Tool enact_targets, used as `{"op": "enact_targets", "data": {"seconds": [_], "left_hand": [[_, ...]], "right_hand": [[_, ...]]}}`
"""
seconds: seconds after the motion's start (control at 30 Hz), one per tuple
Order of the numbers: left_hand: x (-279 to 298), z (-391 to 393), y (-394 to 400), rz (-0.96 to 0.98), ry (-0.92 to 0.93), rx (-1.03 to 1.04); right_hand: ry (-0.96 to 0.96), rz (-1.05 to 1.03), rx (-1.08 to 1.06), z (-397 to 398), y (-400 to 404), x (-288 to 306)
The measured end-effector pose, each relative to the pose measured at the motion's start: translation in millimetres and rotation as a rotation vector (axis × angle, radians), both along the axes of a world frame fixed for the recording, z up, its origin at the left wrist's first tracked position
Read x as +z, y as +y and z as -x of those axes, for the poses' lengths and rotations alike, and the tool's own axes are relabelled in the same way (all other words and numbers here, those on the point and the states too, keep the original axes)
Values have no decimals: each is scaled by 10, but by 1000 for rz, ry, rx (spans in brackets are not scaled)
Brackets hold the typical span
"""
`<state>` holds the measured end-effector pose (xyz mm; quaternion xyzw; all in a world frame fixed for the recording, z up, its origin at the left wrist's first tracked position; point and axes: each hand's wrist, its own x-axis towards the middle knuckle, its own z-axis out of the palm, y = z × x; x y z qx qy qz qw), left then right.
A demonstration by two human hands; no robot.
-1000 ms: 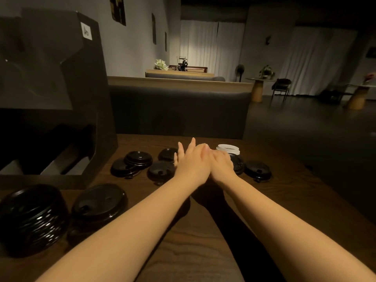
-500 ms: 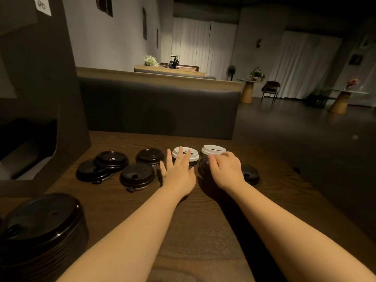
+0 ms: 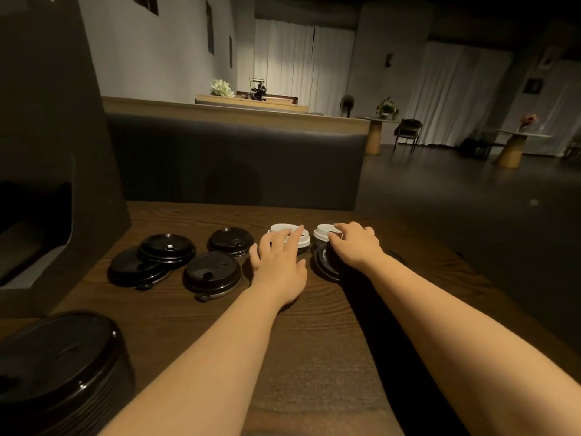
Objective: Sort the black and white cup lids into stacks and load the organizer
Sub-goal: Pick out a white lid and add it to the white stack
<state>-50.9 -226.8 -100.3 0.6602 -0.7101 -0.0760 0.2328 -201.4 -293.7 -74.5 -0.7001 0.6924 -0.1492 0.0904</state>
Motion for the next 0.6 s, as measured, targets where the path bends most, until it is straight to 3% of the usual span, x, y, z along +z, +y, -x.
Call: {"op": "enact_targets", "data": {"seconds": [0.27, 0.47, 0.6], "left_hand": [[1, -21, 9, -113, -54, 0], [62, -7, 72, 8, -109, 63], [107, 2, 87, 66, -162, 123]], "right_hand": [[-168, 99, -80, -133, 301, 2], [-398, 312, -162, -109, 570, -32], [-485, 329, -169, -174, 741, -138]]}}
